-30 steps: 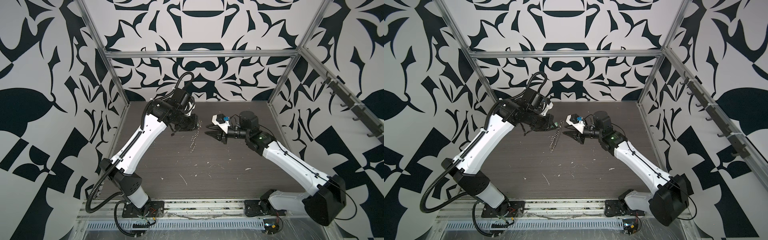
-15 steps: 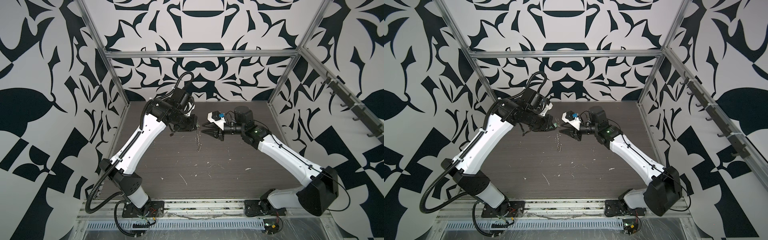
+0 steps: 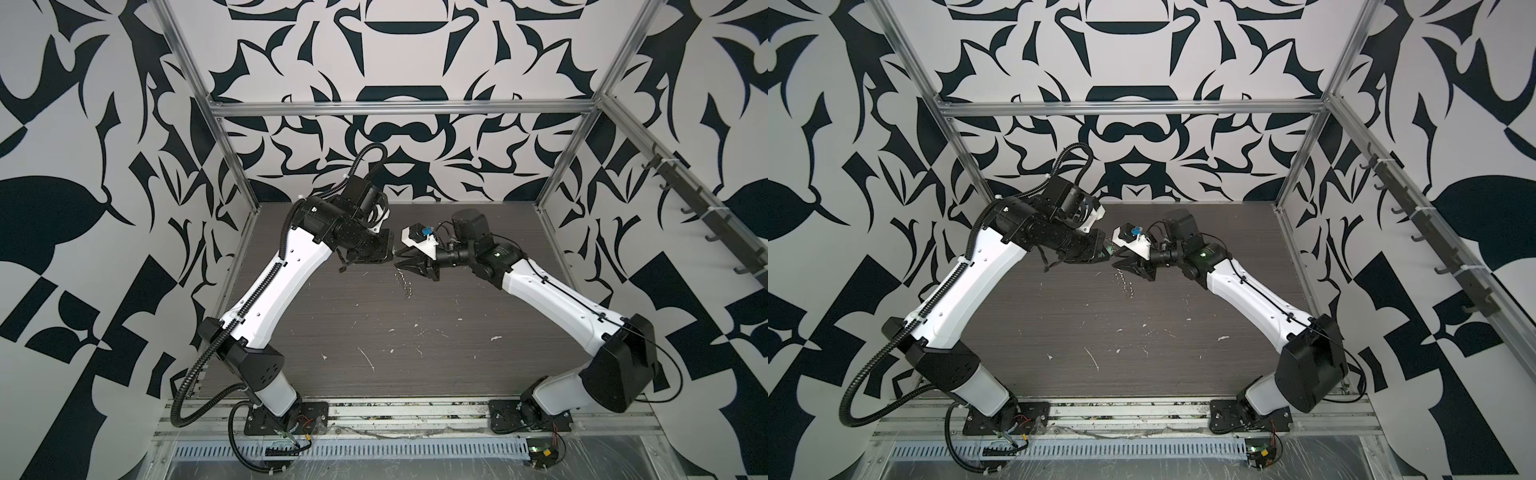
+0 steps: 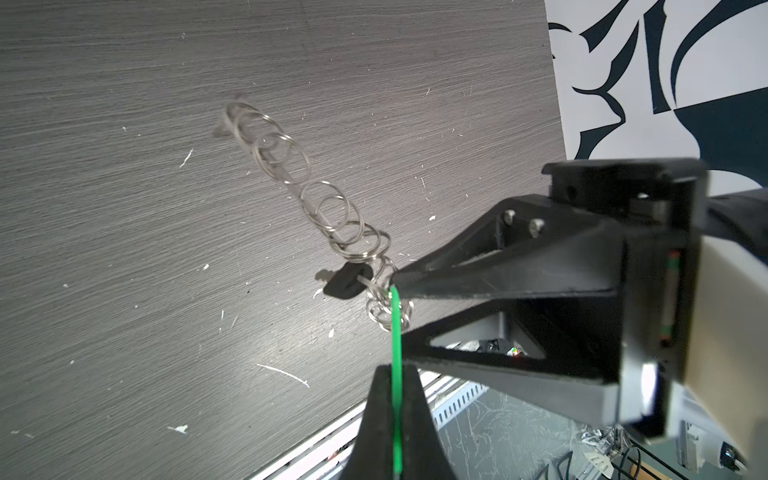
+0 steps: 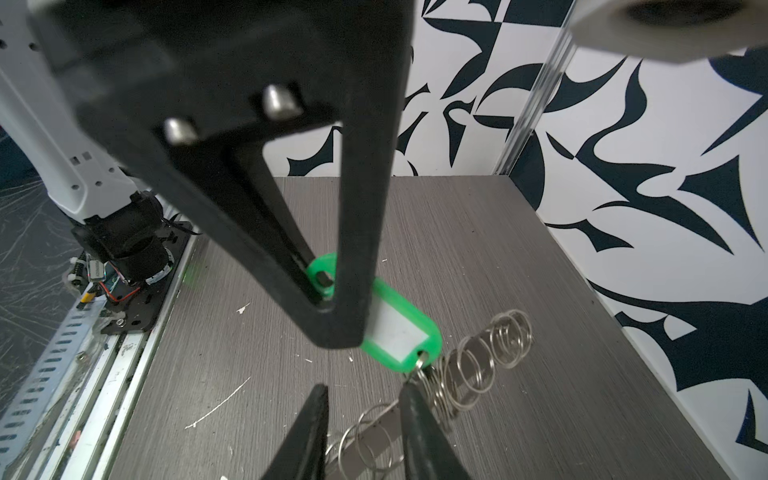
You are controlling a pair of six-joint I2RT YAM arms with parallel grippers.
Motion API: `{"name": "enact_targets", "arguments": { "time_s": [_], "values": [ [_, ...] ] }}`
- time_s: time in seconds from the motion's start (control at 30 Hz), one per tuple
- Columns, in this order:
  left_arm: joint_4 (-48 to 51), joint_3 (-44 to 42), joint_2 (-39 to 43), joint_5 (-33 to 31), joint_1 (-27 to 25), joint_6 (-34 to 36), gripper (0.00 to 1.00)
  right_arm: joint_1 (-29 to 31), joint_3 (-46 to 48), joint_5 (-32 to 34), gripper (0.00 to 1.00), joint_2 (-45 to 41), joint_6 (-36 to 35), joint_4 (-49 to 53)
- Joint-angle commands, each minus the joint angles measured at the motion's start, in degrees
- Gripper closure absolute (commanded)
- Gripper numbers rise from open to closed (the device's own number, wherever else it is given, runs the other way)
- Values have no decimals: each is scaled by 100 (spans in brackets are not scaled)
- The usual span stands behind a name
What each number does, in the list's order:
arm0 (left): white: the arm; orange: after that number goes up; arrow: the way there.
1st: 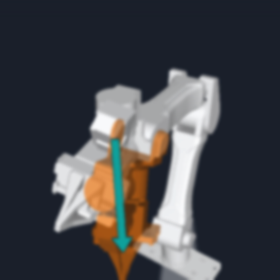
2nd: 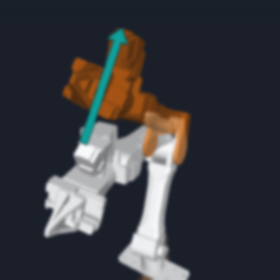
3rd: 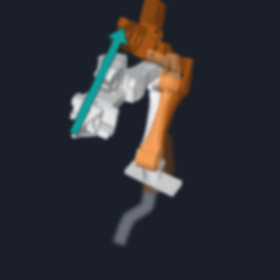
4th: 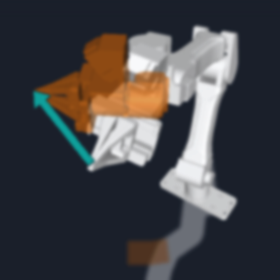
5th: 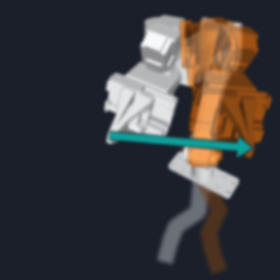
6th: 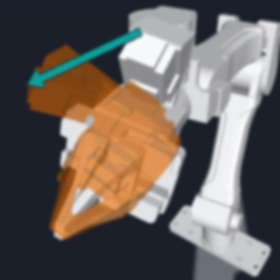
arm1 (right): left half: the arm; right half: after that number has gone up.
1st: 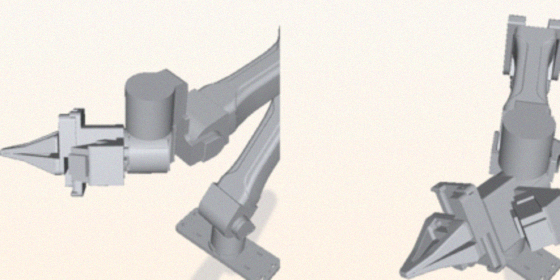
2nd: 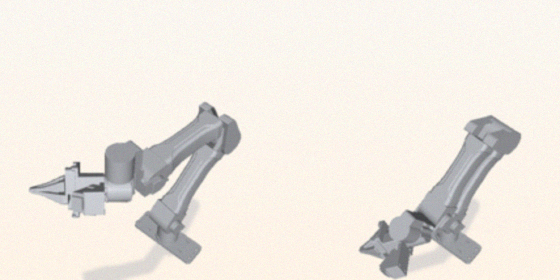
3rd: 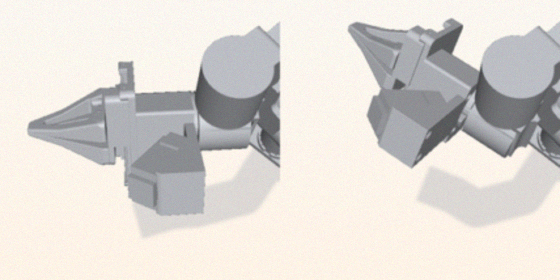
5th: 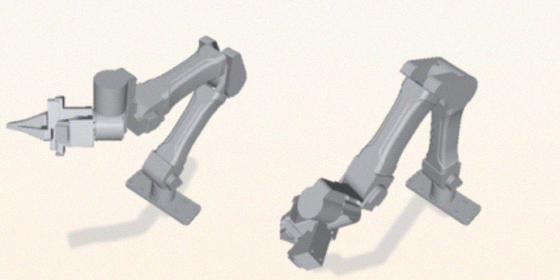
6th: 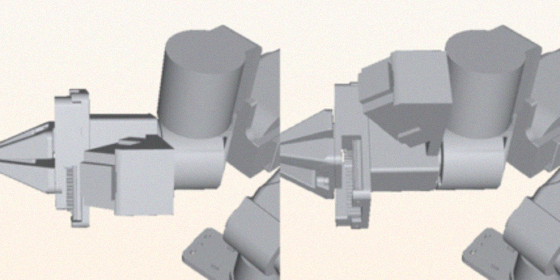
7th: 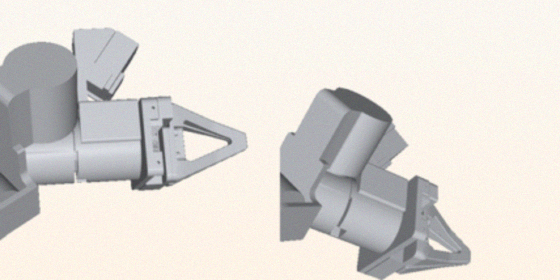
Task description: Remove the keys from the keyring
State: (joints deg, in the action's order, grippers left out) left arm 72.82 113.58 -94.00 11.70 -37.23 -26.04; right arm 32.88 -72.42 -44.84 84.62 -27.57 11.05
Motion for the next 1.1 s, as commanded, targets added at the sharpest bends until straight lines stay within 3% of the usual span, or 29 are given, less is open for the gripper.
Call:
{"name": "enact_targets", "arguments": {
  "time_s": [0.0,0.4,0.87,1.07],
  "values": [
    [277,188,131,78,22,64,100,42,-272,73,65,-67,-189,81],
    [332,154,169,69,15,92,100,39,-425,-31,67,104,-314,153],
    [334,63,265,26,23,143,100,53,-567,-206,61,336,-467,279],
    [354,54,266,-19,23,217,100,129,-562,-338,64,277,-490,367]
  ]
}}
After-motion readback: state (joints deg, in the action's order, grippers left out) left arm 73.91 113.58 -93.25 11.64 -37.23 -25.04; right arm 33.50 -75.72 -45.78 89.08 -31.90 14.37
